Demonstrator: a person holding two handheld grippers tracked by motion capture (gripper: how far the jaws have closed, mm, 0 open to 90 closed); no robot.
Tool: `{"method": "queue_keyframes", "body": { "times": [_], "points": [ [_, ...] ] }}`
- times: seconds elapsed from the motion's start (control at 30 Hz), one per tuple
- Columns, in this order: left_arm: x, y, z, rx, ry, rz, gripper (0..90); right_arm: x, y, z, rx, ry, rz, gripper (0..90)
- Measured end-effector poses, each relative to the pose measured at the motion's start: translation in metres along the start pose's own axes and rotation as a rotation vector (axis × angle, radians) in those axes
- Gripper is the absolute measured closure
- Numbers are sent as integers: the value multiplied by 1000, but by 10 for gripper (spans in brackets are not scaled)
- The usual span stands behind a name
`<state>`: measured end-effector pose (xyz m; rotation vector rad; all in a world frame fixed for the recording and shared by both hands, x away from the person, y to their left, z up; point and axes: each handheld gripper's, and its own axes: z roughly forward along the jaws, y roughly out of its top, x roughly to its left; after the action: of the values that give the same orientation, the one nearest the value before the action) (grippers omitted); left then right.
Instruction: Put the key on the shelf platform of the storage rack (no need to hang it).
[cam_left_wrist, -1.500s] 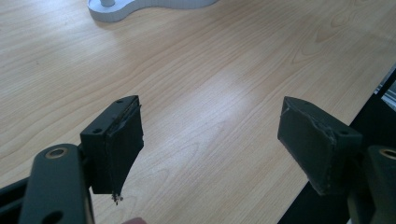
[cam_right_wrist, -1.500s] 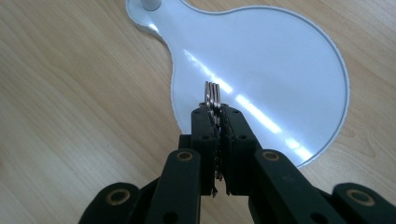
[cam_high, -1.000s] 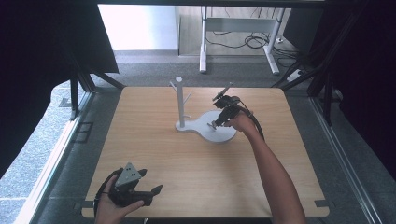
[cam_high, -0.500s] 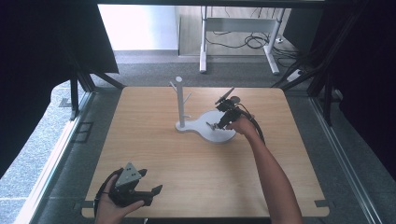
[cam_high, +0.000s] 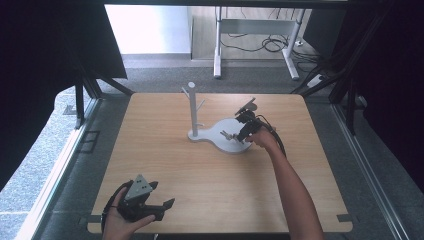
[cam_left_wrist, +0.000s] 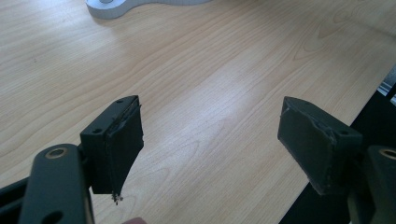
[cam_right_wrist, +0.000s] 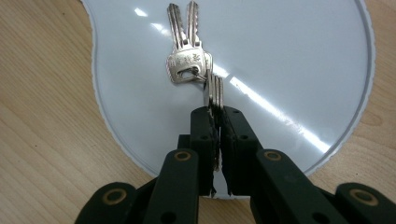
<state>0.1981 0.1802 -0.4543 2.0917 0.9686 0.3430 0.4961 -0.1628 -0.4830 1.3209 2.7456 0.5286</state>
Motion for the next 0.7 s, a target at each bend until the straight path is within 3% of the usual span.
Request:
{"method": "queue_keyframes", "body": {
  "times": [0.23,0.7],
  "points": [
    [-2,1,1,-1,-2,2,226,-1,-2,-2,-9,-3,2,795],
    [-3,1,2,5,-3,6,226,-2,-8,-20,-61,-24,3,611]
  ]
}}
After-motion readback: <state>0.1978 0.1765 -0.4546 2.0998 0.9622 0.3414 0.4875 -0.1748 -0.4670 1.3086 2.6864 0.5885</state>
